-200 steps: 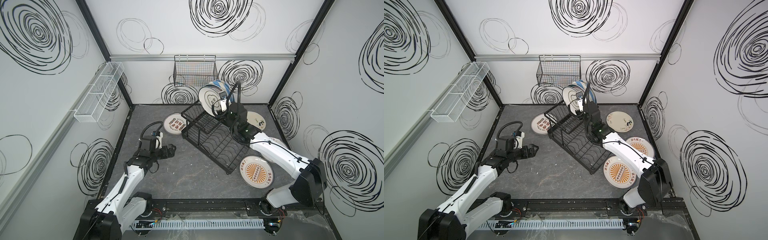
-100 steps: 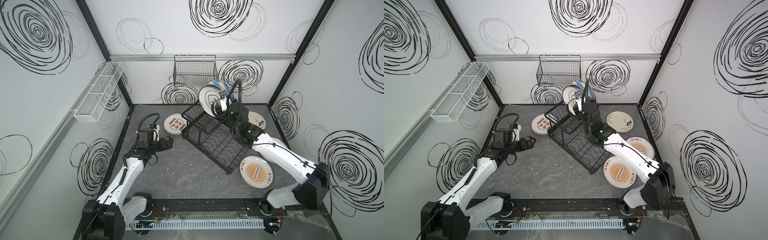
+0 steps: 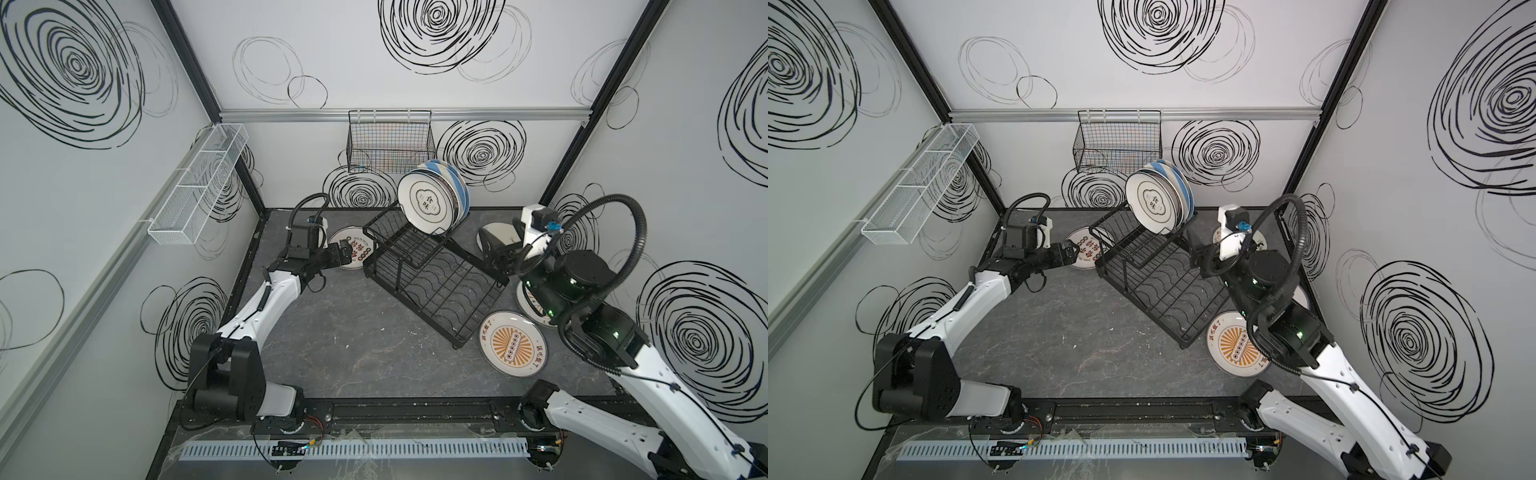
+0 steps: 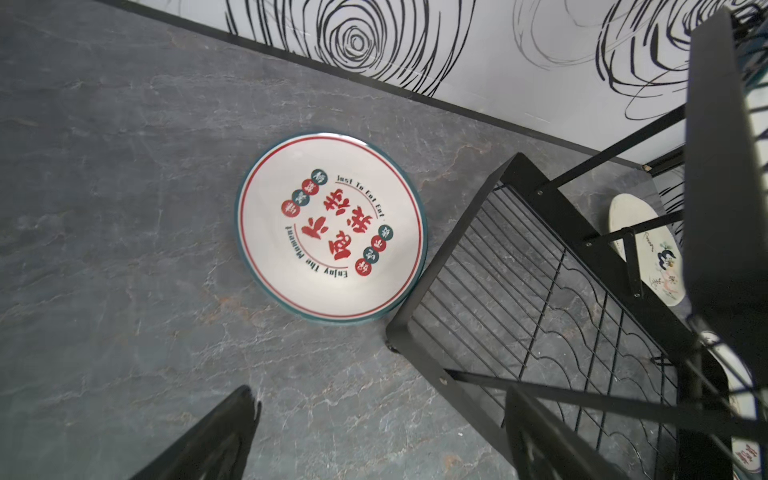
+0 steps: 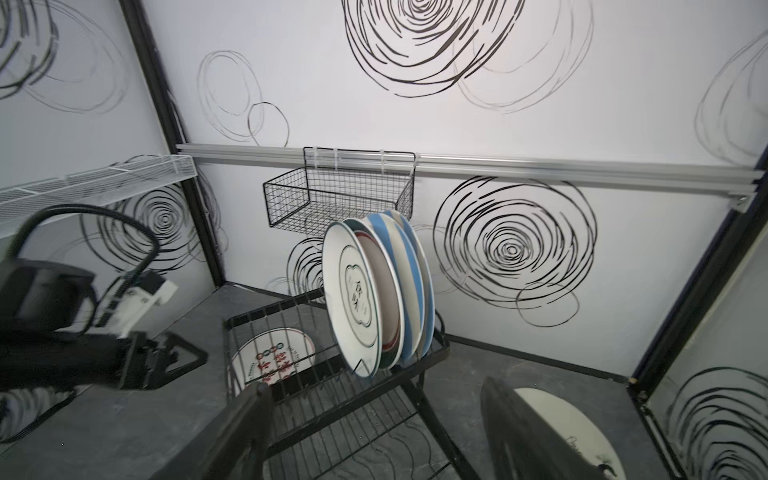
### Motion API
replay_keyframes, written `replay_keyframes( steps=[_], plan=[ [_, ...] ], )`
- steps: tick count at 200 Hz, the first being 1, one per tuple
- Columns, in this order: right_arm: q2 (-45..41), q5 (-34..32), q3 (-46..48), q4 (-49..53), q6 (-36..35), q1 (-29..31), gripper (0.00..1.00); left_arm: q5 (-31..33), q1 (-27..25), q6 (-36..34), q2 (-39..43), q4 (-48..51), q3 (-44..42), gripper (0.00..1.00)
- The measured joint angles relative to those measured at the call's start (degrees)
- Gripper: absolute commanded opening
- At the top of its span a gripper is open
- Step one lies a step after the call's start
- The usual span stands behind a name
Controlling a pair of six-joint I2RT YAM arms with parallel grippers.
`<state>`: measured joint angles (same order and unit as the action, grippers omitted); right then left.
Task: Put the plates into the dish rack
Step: 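Position the left gripper over the red-lettered plate while the right gripper reaches the orange-centered plate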
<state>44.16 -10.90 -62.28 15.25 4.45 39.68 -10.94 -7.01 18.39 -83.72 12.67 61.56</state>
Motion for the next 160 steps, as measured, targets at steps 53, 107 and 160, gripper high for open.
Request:
replay_keyframes(
  steps=[53, 107, 160],
  plan=[
    [-10.6, 6.2, 13.5, 9.6, 9.2, 1.2, 0.84, 1.1, 0.1, -3.1, -14.5, -3.5, 8.3, 0.96],
    [-16.5, 5.3, 13.7, 13.4, 12.8, 1.2, 0.88, 2.0, 0.7, -5.4, -28.1, -2.0, 18.4, 0.96],
    [-14.7, 6.8, 15.4, 12.7, 16.0, 1.2, 0.90, 3.3, 0.8, -7.1, -35.9, 1.6, 27.1, 0.96]
  ],
)
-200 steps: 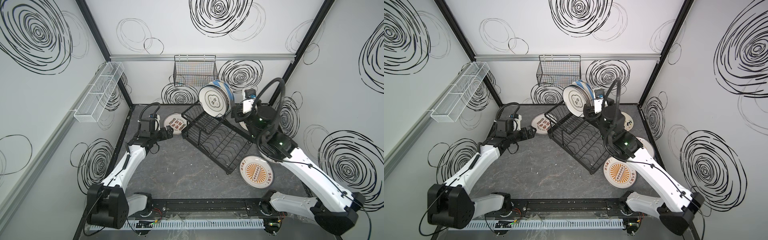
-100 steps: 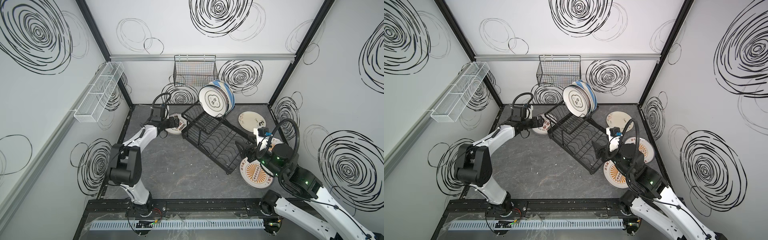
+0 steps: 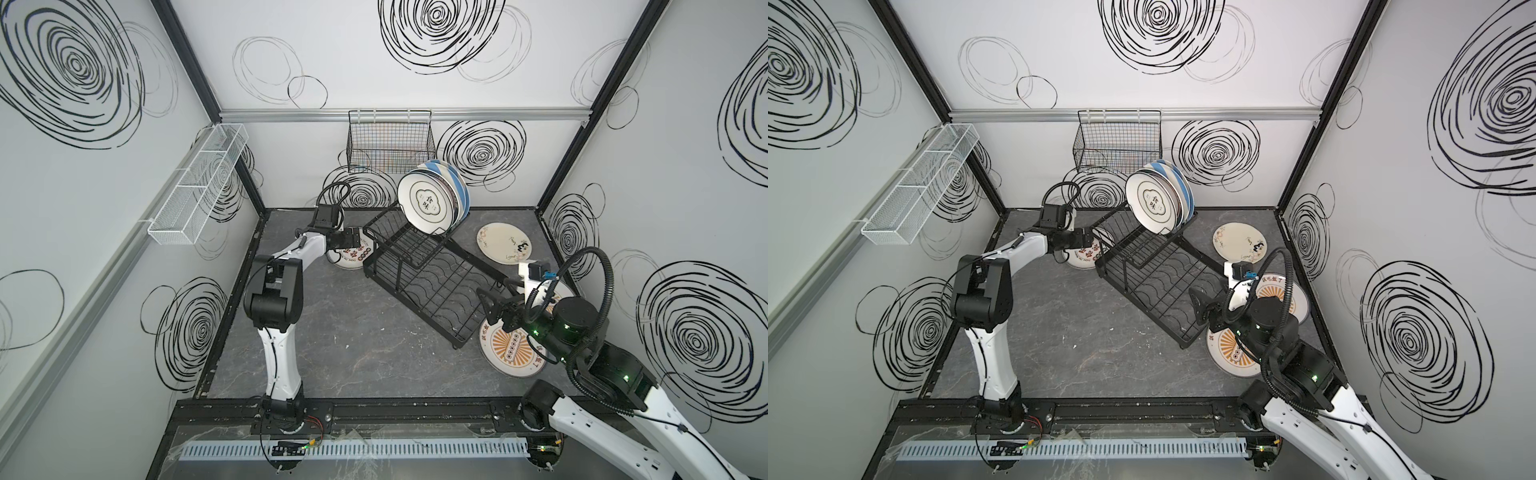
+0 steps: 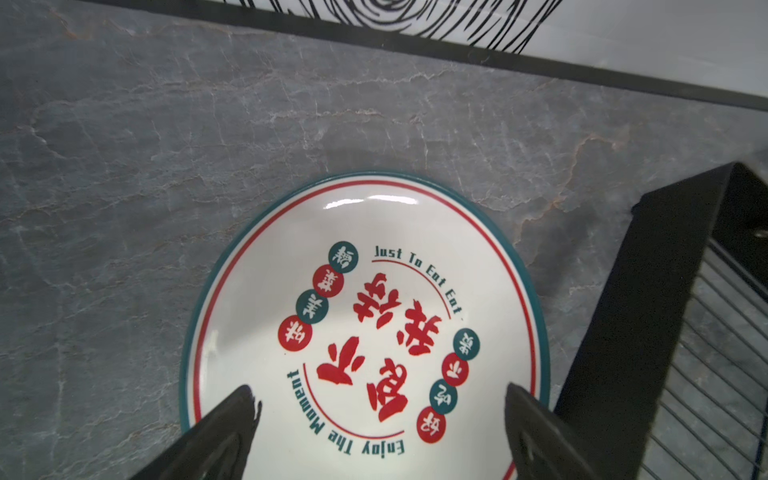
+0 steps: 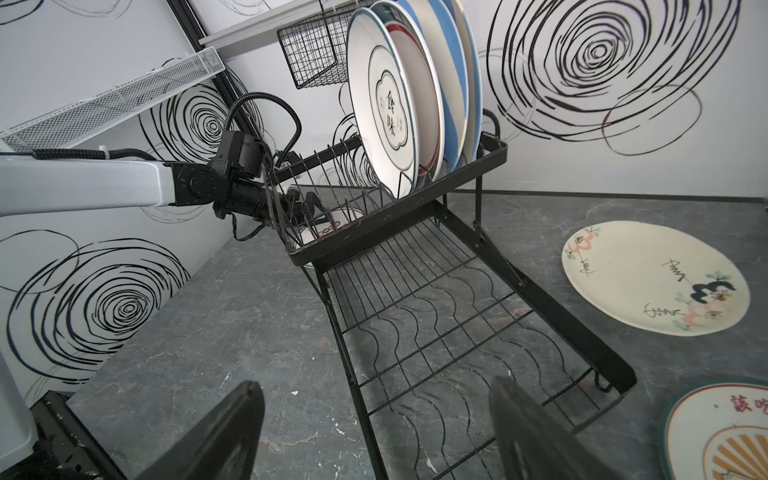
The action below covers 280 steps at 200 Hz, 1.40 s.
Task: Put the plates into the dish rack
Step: 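Position the left gripper over the red-lettered plate while the right gripper reaches the orange-centered plate, then push the red-lettered plate toward the robot with the left gripper while right gripper approaches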
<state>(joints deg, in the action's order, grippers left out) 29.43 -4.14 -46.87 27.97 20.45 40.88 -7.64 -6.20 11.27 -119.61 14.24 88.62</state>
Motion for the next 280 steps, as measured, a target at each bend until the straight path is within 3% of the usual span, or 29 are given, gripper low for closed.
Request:
replay_keyframes(
  steps=[55, 161, 222, 280],
  plan=[
    [1.0, 2.2, 1.9, -0.8, 1.7, 0.0, 0.92, 1.4, 0.2, -0.6, -4.2, 3.9, 2.0, 0.96],
    [0.6, 3.0, 2.4, -3.5, 2.1, 0.0, 0.93, 5.6, 1.6, -0.9, -1.4, 5.0, -4.1, 0.96],
    [0.4, 4.5, 3.6, -5.0, 2.1, 0.0, 0.94, 4.9, 1.0, 2.7, 10.3, 3.6, -20.3, 0.96],
    [1.4, 6.3, 3.5, -5.6, 1.6, 0.0, 0.94, 2.3, -6.3, 8.2, 22.8, -2.2, -36.7, 0.96]
  ],
)
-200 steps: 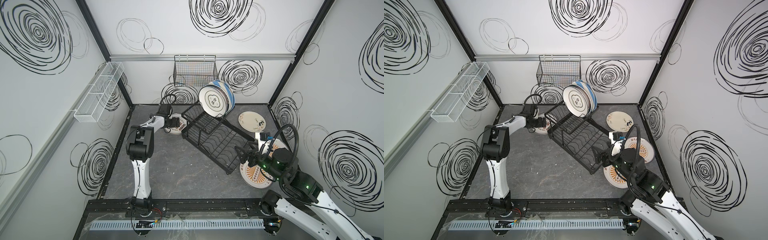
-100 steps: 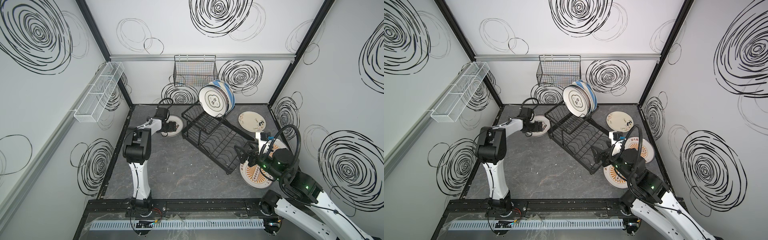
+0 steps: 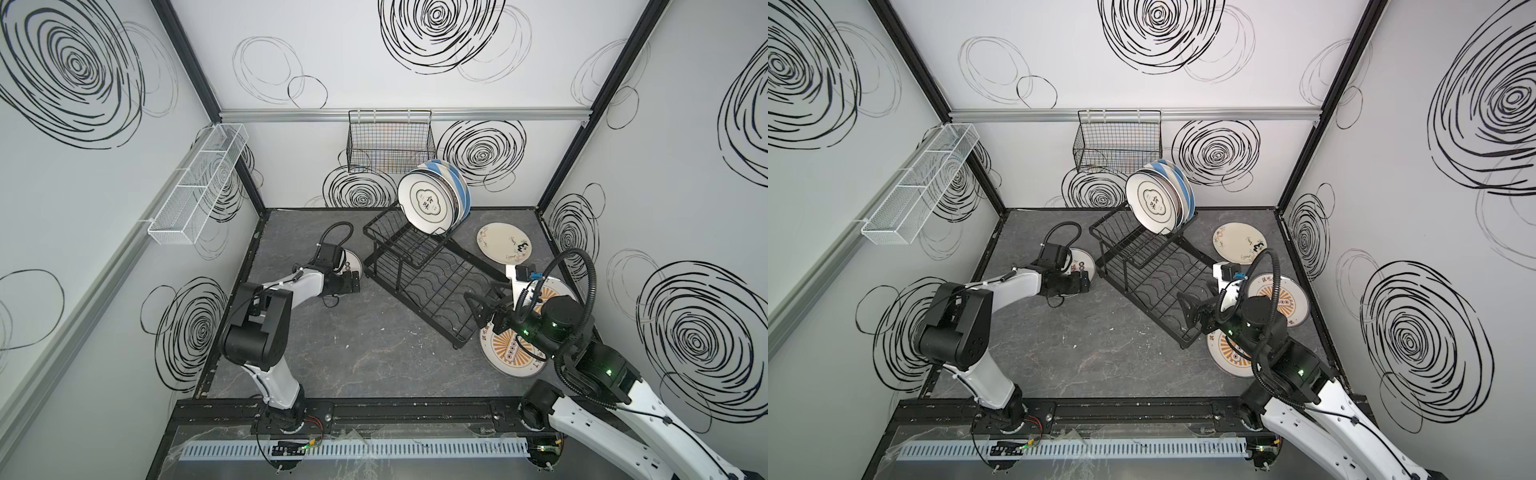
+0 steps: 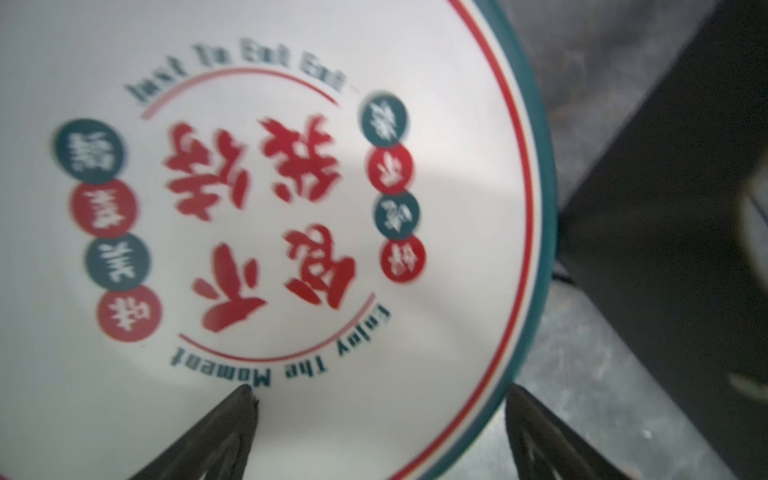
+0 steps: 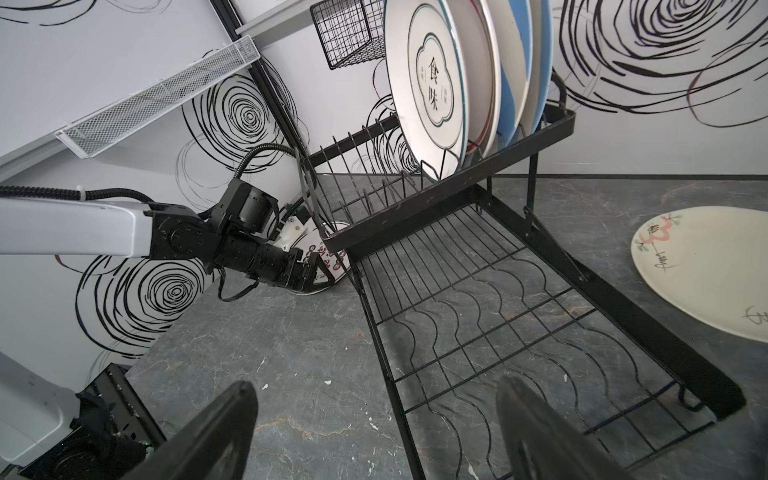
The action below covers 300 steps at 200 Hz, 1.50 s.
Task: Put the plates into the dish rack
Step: 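Push the red-lettered plate toward the robot with the left gripper while right gripper approaches, then grip the red-lettered plate's edge between the right gripper's fingers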
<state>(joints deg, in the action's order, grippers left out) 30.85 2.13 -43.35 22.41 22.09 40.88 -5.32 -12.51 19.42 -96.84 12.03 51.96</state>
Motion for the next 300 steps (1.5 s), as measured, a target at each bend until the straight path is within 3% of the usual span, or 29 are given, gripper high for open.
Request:
replay_keyframes(
  steps=[75, 154, 256, 300],
  plan=[
    [2.7, 5.0, 0.0, -1.3, 2.4, 0.0, 0.93, -5.0, -7.3, 10.6, 22.0, -3.9, -21.7, 0.96],
    [6.3, 7.5, 0.3, -5.0, 7.8, 1.9, 0.89, -7.9, -11.9, 16.7, 28.9, -2.9, -25.4, 0.96],
    [13.8, -2.7, 3.9, -11.5, 16.4, 19.5, 0.88, -9.1, -12.7, 18.5, 33.7, -2.4, -27.3, 0.96],
    [17.8, -8.4, 11.1, -22.3, 24.0, 27.4, 0.86, -10.3, -9.6, 16.9, 37.0, 4.0, -24.2, 0.96]
  ],
)
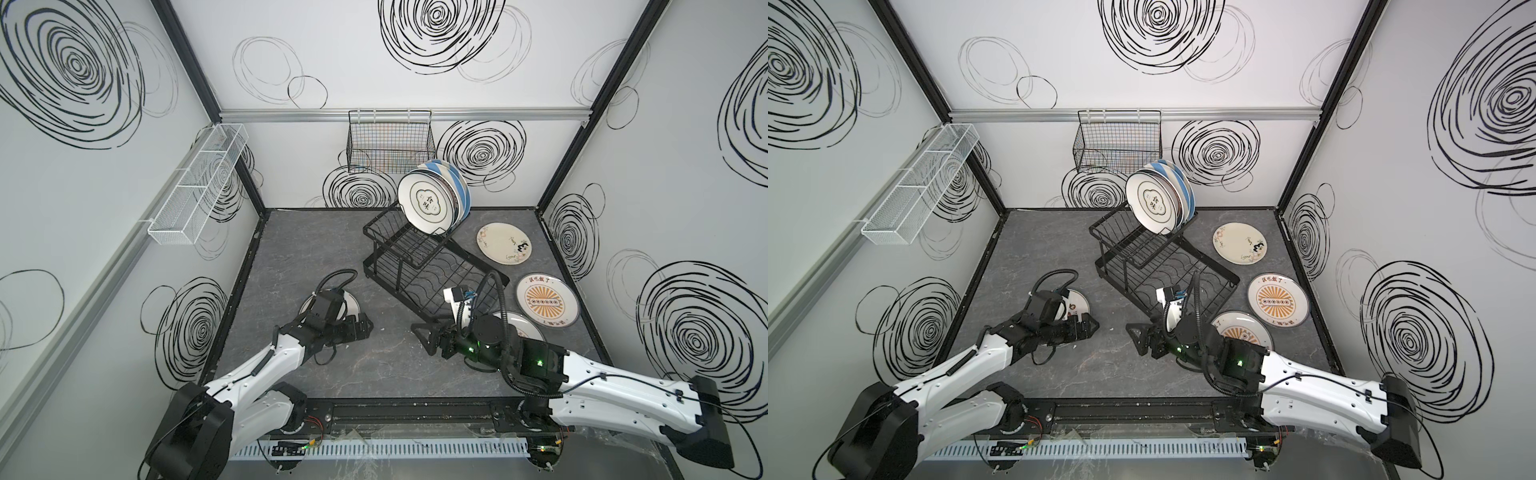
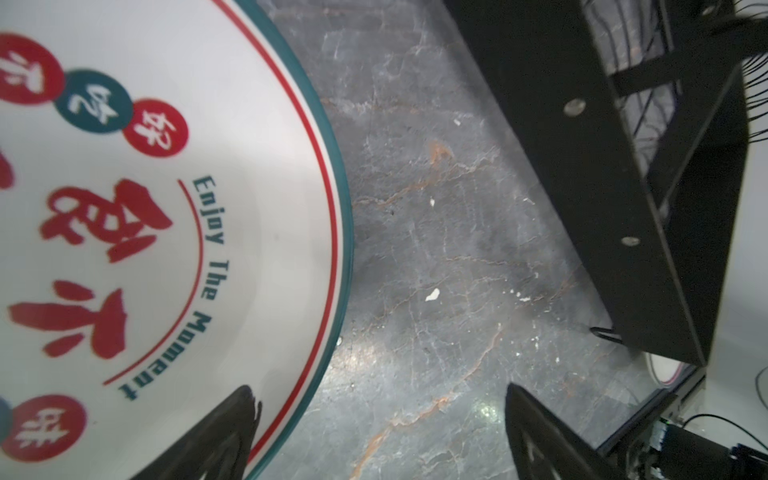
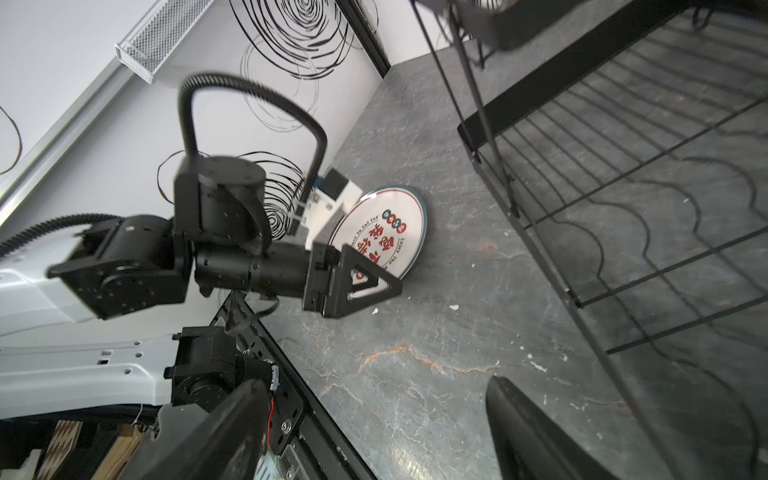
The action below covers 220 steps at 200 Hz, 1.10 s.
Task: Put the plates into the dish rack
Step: 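Grip the red-lettered plate's edge between the right gripper's fingers, then tilt the red-lettered plate upright and lift it with the right gripper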
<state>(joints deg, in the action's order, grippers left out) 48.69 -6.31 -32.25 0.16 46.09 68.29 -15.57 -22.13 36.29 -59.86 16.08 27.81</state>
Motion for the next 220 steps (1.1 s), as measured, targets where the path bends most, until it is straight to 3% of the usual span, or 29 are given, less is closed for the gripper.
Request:
replay_keyframes(
  steps=[16, 37, 55, 71, 109, 178, 220],
  plan=[
    [4.0, -2.3, 2.9, -5.4, 2.5, 2.8, 0.86, -1.9, 5.3, -2.5, 1.2, 2.2, 4.0, 0.96],
    [13.0, -3.6, 3.6, -12.2, 4.8, 4.6, 0.87, -5.8, 16.0, -7.6, 0.6, 4.3, 10.8, 0.96],
    [21.6, -3.7, 1.4, -15.3, 6.3, 4.8, 0.90, -8.8, 23.8, -11.8, -0.7, 5.4, 15.3, 0.96],
    [29.4, -2.8, -2.6, -17.1, 7.0, 4.5, 0.88, -9.9, 27.5, -14.0, -1.0, 5.6, 16.8, 0.96],
    [42.5, 5.5, -10.7, -22.1, 8.2, -0.4, 0.81, -14.2, 28.7, -14.3, -0.8, 2.6, 13.1, 0.96],
    [58.9, 16.6, -22.7, -23.0, 7.4, -6.6, 0.68, -12.0, 29.7, -16.2, 1.9, 1.7, 9.5, 0.96],
    [65.9, 19.2, -28.0, -21.9, 7.0, -7.7, 0.65, -12.0, 29.9, -16.2, 2.7, 1.4, 8.9, 0.96]
  ],
)
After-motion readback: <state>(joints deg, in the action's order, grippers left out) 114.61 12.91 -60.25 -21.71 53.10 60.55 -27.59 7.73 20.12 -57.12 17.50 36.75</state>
